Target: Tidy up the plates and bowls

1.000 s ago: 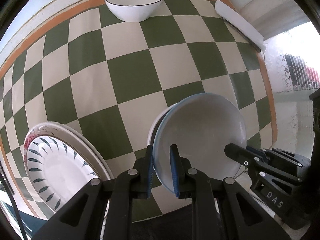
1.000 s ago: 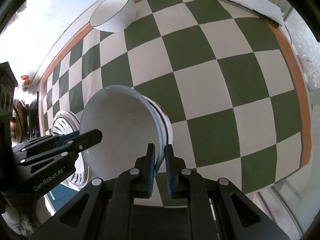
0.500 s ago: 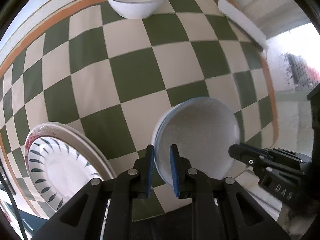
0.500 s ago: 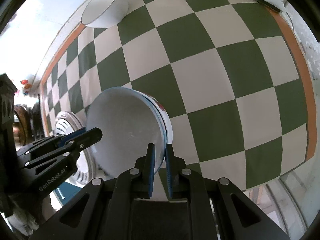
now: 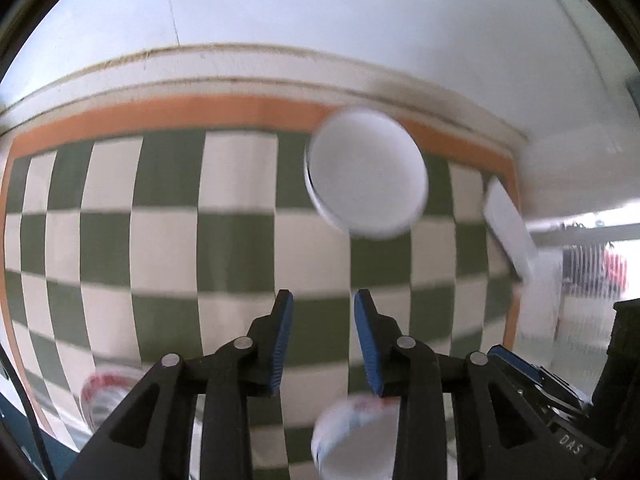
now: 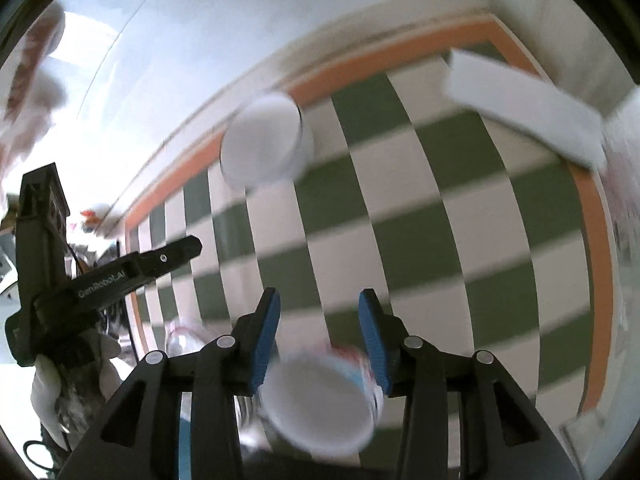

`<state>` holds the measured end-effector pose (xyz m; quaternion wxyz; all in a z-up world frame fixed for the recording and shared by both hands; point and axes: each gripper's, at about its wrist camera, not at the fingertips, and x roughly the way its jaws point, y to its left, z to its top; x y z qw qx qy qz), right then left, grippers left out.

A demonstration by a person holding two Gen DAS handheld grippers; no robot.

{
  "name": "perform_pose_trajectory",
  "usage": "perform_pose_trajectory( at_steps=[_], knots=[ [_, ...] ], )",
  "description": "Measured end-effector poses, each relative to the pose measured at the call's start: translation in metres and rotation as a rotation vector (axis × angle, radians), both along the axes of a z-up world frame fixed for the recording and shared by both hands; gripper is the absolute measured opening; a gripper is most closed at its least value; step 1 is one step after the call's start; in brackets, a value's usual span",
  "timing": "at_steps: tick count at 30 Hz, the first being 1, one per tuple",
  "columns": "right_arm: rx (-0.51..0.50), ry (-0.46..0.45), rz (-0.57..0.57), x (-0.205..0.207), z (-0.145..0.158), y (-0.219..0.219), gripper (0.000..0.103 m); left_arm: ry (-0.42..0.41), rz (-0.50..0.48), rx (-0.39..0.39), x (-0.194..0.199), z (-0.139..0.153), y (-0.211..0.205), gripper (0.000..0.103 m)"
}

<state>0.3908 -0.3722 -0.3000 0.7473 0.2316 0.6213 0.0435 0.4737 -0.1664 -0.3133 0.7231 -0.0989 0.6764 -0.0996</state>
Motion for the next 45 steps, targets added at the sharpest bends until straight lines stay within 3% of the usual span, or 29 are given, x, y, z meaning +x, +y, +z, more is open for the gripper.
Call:
perform_pose_trajectory(
  at_steps=[6, 12, 14, 15, 16, 19, 25, 32, 45],
  knots=[
    [-0.034, -0.001, 0.013, 0.092, -0.026, 0.006, 0.044, 0.052, 0.044, -0.031, 0.057, -0.030, 0.005, 0.029],
    [-0.042, 0.053, 0.040, 0.143, -0.058, 0.013, 0.043, 0.090, 0.025, -0.017, 0.080, -0.056, -0.004, 0.028],
    [-0.056, 0.070, 0.045, 0.153, -0.066, 0.016, 0.033, 0.088, -0.002, -0.010, 0.082, -0.062, -0.008, 0.022],
    [-0.059, 0.083, 0.054, 0.157, -0.071, 0.018, 0.018, 0.086, -0.014, -0.010, 0.082, -0.063, -0.010, 0.018],
    [-0.065, 0.095, 0.060, 0.158, -0.076, 0.020, 0.010, 0.084, -0.028, 0.000, 0.083, -0.065, -0.012, 0.015],
    [-0.092, 0.088, 0.060, 0.163, -0.079, 0.023, 0.010, 0.071, -0.049, 0.014, 0.083, -0.065, -0.014, 0.014],
    [-0.123, 0.076, 0.070, 0.158, -0.078, 0.027, 0.009, 0.070, -0.068, 0.027, 0.076, -0.061, -0.014, 0.014],
    [-0.132, 0.042, 0.059, 0.139, -0.056, 0.029, 0.010, 0.038, -0.102, 0.034, 0.054, -0.041, -0.022, 0.014],
    [-0.104, -0.031, 0.026, 0.032, 0.015, 0.031, 0.010, -0.064, -0.194, 0.055, -0.023, 0.036, -0.018, 0.014]
  ],
)
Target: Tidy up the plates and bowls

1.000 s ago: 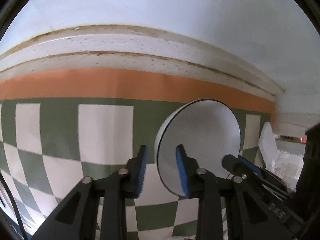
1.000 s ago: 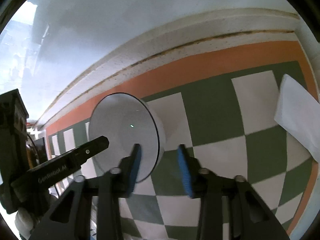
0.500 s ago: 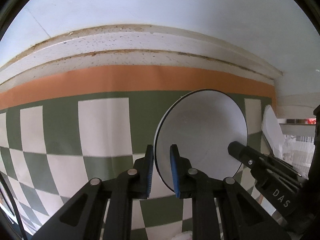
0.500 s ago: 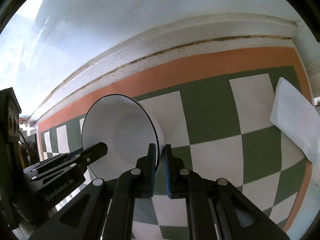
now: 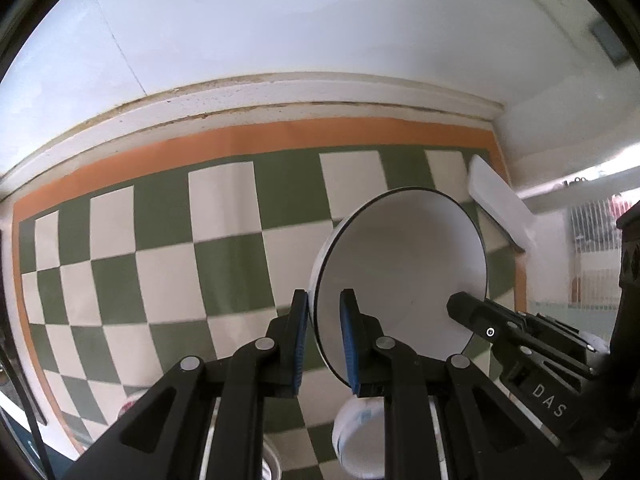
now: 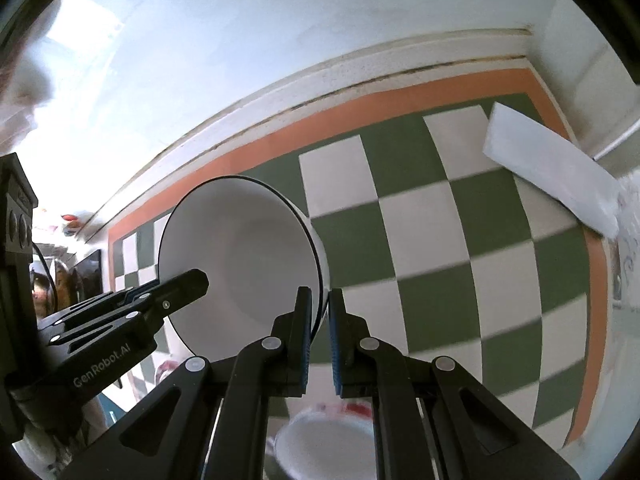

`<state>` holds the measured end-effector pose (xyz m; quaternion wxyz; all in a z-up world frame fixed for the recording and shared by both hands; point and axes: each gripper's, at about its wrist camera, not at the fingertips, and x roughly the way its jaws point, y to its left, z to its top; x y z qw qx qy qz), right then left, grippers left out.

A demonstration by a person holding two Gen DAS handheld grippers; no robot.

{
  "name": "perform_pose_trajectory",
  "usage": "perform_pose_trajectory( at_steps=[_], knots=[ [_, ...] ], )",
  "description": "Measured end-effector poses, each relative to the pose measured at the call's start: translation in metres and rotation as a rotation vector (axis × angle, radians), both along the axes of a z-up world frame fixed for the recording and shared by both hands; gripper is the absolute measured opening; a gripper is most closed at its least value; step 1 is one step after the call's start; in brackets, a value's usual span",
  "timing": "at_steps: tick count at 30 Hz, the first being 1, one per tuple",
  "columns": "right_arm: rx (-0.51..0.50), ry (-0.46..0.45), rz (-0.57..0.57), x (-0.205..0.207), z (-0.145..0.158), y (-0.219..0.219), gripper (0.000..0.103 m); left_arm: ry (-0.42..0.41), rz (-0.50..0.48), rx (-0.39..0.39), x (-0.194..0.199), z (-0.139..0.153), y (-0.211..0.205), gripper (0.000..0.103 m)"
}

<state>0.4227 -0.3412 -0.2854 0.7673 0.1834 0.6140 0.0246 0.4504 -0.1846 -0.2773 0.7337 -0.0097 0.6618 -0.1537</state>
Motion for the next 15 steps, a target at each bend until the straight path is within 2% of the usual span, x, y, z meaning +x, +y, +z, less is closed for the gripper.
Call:
perform_pose_trajectory(
  at_steps=[5, 10, 15],
  knots=[
    [-0.015, -0.032, -0.009, -0.047, 0.024, 0.006, 0.010, -0.013, -0.031, -0.029, -0.037, 0.018, 0.001, 0.014],
    [-0.022, -0.040, -0.016, -0.093, 0.038, 0.004, 0.010, 0.003, -0.048, -0.060, -0.073, 0.022, 0.002, 0.014],
    [-0.015, -0.025, -0.023, -0.128, 0.030, 0.003, 0.010, 0.014, -0.079, -0.040, -0.104, 0.016, 0.000, 0.014]
  ],
)
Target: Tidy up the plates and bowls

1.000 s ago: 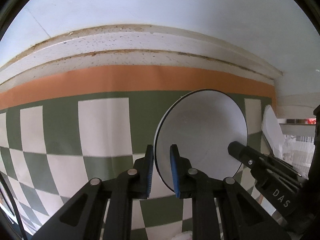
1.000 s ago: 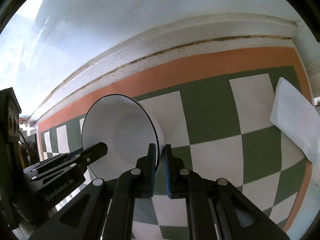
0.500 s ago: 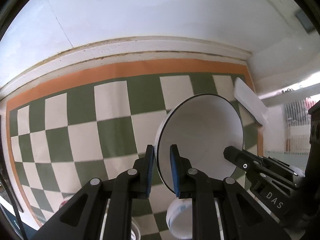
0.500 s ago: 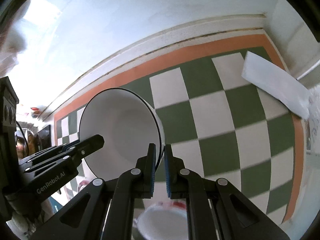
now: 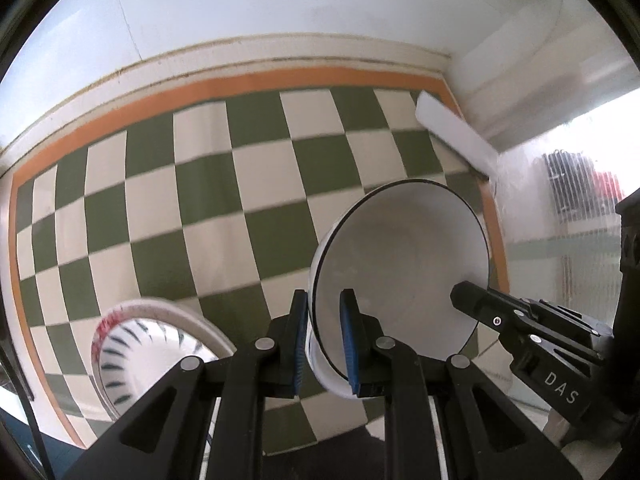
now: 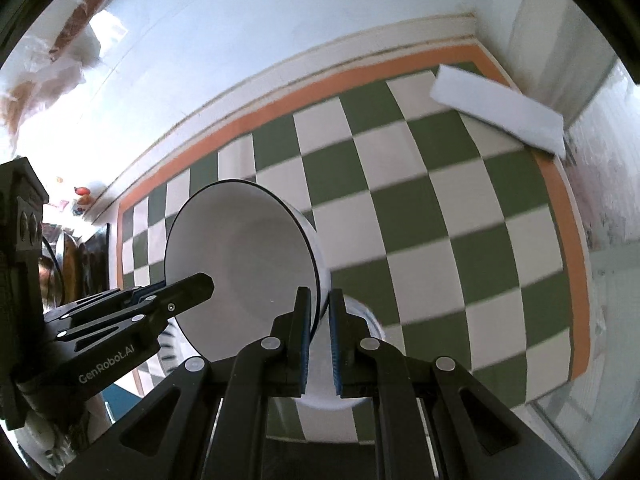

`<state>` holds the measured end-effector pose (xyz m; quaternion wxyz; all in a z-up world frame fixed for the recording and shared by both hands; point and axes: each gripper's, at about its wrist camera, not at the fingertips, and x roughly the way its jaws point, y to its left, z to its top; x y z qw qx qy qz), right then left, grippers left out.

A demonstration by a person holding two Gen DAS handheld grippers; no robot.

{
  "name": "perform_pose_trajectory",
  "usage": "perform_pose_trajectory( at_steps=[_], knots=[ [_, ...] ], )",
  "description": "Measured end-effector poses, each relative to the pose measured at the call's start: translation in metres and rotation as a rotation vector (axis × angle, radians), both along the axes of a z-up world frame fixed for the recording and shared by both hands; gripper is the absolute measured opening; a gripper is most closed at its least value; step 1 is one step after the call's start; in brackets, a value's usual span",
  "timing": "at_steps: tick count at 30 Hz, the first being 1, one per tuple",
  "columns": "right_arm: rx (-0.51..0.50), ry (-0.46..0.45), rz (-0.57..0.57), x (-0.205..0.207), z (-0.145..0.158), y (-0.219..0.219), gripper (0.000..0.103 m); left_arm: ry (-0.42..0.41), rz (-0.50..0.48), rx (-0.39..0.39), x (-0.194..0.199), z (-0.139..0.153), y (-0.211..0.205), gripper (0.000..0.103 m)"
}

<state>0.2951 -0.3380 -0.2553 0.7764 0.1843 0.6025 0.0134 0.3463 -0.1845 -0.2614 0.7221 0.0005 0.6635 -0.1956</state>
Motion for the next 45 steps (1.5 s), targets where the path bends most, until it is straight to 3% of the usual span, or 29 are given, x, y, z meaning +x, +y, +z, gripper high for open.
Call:
perform_pose_trajectory(
  at_steps=[9, 16, 45],
  knots=[
    [0.027, 0.060, -0.026, -0.037, -0.037, -0.006, 0.010, 0.049, -0.044, 0.041, -0.029, -0.029, -0.008, 0.014],
    [0.033, 0.101, -0.025, -0.040, -0.058, -0.012, 0.010, 0.077, -0.066, 0.077, -0.035, -0.049, -0.016, 0.014],
    [0.057, 0.179, -0.018, -0.035, -0.085, -0.015, 0.010, 0.102, -0.094, 0.139, -0.040, -0.070, -0.026, 0.014]
  ],
)
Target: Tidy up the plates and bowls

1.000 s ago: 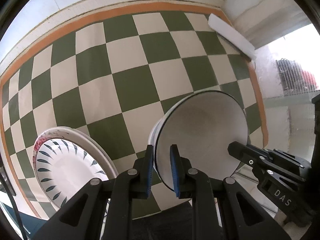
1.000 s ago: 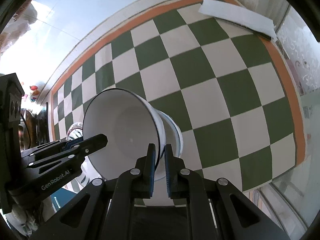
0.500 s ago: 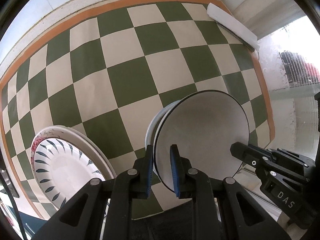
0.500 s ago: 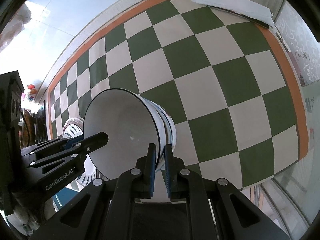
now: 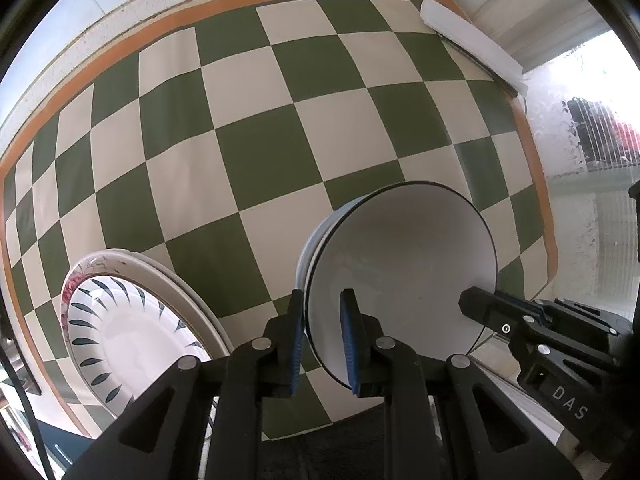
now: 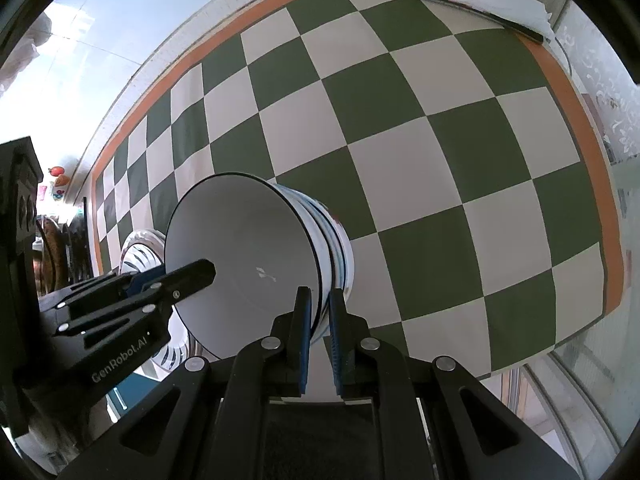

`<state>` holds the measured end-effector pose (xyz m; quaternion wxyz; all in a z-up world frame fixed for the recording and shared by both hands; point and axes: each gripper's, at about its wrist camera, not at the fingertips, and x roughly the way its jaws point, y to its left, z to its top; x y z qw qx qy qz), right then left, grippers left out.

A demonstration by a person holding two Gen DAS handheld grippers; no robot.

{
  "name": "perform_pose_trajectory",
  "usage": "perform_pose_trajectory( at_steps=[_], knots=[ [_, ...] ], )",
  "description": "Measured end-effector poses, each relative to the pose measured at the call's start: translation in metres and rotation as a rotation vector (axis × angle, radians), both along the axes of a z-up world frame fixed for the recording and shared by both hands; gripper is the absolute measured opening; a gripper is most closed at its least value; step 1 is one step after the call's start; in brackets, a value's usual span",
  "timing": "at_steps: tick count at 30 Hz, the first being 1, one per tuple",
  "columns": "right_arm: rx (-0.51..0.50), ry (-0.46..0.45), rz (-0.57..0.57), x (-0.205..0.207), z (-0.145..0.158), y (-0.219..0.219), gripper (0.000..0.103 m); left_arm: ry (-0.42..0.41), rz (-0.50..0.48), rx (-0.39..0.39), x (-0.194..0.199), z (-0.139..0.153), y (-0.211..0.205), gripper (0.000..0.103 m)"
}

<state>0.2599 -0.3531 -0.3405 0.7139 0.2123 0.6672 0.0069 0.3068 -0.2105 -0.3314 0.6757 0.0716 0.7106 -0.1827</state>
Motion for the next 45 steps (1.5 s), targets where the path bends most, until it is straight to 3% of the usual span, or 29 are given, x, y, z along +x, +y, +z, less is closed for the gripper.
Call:
perform_pose_trajectory(
  at_steps=[18, 27, 30, 33, 35, 37, 45],
  knots=[
    [0.025, 0.028, -0.003, 0.004, -0.004, -0.002, 0.013, 0.007, 0.003, 0.019, 0.000, -0.004, -0.002, 0.017],
    [-0.024, -0.007, 0.016, -0.003, 0.019, -0.003, 0.017, -0.005, 0.005, 0.002, -0.007, 0.016, 0.007, 0.021],
    [-0.053, -0.031, 0.029, -0.008, 0.033, 0.000, 0.033, -0.037, -0.003, -0.020, -0.010, 0.033, 0.012, 0.029],
    [-0.079, -0.053, 0.046, -0.018, 0.049, 0.004, 0.035, -0.063, -0.002, -0.045, -0.015, 0.052, 0.020, 0.039],
    [-0.083, -0.069, 0.055, -0.026, 0.058, 0.007, 0.040, -0.082, -0.001, -0.061, -0.018, 0.065, 0.026, 0.068],
    [-0.082, -0.095, 0.067, -0.036, 0.074, 0.011, 0.050, -0.109, -0.003, -0.074, -0.023, 0.078, 0.030, 0.081],
    [-0.100, -0.187, 0.090, -0.072, 0.132, 0.026, 0.083, -0.176, -0.016, -0.123, -0.050, 0.128, 0.046, 0.094]
  ],
)
